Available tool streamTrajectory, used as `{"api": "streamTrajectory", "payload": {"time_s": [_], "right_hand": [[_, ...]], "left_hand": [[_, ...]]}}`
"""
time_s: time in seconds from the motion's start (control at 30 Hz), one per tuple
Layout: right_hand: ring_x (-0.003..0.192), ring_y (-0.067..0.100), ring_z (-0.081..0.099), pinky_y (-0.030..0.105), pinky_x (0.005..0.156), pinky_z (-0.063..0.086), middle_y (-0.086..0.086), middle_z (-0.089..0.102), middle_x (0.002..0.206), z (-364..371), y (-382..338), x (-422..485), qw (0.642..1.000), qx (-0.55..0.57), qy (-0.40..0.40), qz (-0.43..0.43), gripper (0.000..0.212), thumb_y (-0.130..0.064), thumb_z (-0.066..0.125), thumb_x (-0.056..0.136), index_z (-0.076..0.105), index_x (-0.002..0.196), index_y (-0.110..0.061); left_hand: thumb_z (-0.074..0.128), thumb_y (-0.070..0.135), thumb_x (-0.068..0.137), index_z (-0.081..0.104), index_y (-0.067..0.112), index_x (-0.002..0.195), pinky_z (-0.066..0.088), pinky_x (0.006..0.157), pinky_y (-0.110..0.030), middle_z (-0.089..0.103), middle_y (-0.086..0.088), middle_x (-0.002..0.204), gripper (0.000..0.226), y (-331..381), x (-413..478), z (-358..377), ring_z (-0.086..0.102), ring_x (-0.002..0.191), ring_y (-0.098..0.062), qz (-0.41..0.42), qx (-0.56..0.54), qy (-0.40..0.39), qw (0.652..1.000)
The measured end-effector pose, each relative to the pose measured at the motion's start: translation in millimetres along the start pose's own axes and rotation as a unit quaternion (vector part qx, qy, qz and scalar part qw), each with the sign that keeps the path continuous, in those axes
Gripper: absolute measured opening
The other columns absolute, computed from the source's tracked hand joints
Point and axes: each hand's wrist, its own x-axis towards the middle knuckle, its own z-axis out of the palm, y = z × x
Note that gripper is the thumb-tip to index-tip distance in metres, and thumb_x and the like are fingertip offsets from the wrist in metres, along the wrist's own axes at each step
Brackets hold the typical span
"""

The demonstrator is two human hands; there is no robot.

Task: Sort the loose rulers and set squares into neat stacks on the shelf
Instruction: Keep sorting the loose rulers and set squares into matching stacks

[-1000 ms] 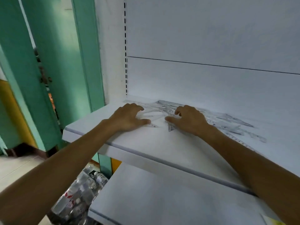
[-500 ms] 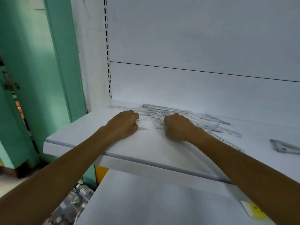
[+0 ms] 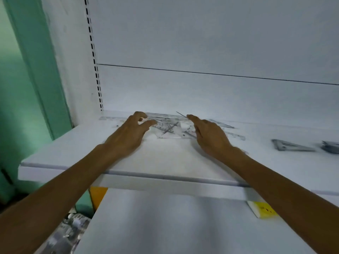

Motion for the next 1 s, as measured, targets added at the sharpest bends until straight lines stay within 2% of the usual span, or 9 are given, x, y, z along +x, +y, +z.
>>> {"api": "streamTrajectory", "payload": {"time_s": [0.07,0.17,0.3,0.43,0.6,0.73,1.0], "right_hand": [[0.088,0.033,0.053,0.037,0.071,0.042,0.017,0.059,0.097,-8,13,-11,1.0,0.003,0.025,0.013,0.043,-0.013,0.034,0.096,0.035,0.139,-0.021],[0.089,0.035,0.051,0.032,0.07,0.036,0.017,0.057,0.096,-22,34,-28,0.998,-0.003,0.059,0.03,0.038,-0.024,0.032,0.099,0.039,0.136,-0.018],[0.105,0.035,0.048,0.038,0.09,0.037,0.019,0.055,0.12,-44,68,-55,0.996,-0.035,0.07,0.053,0.041,-0.03,0.033,0.099,0.04,0.137,-0.016],[0.118,0.035,0.043,0.039,0.099,0.034,0.019,0.047,0.134,-69,106,-89,0.994,-0.031,0.07,0.075,0.045,-0.027,0.044,0.096,0.04,0.138,-0.011],[0.119,0.031,0.041,0.036,0.101,0.033,0.013,0.046,0.136,-105,167,-130,0.995,-0.039,0.042,0.086,0.054,-0.026,0.057,0.09,0.04,0.137,-0.004],[0.117,0.031,0.043,0.038,0.099,0.036,0.013,0.049,0.134,-132,221,-157,0.994,-0.062,0.03,0.084,0.052,-0.026,0.058,0.089,0.044,0.133,-0.003],[0.12,0.027,0.042,0.036,0.1,0.035,0.008,0.051,0.133,-163,318,-208,0.991,-0.072,0.033,0.104,0.048,-0.032,0.055,0.09,0.048,0.131,-0.007]], "left_hand": [[0.041,-0.008,0.088,0.041,0.028,0.137,0.04,0.098,-0.038,0.033,-0.01,0.144,0.061,13,5,6,0.043,0.125,-0.031,-0.001,-0.018,-0.02,1.0],[0.036,-0.003,0.092,0.03,0.039,0.14,0.039,0.1,-0.037,0.031,-0.003,0.148,0.064,37,14,14,0.043,0.126,-0.031,0.003,-0.019,-0.028,0.999],[0.037,0.001,0.093,0.032,0.034,0.141,0.039,0.096,-0.035,0.038,-0.004,0.143,0.058,80,32,21,0.044,0.125,-0.028,0.065,-0.023,-0.011,0.998],[0.034,0.011,0.097,0.033,0.029,0.141,0.04,0.095,-0.04,0.048,-0.008,0.129,0.047,129,49,33,0.044,0.116,-0.027,0.113,-0.059,-0.019,0.992],[0.031,0.033,0.098,0.038,0.029,0.138,0.037,0.083,-0.03,0.05,0.0,0.113,0.041,197,73,58,0.044,0.108,-0.017,0.088,-0.101,-0.032,0.99],[0.035,0.033,0.097,0.043,0.024,0.136,0.038,0.091,-0.032,0.049,0.0,0.119,0.041,255,87,79,0.042,0.116,-0.017,0.066,-0.12,-0.028,0.99],[0.033,0.039,0.096,0.045,0.027,0.133,0.04,0.082,-0.03,0.049,0.005,0.112,0.041,355,109,120,0.043,0.106,-0.011,0.05,-0.13,-0.018,0.99]]}}
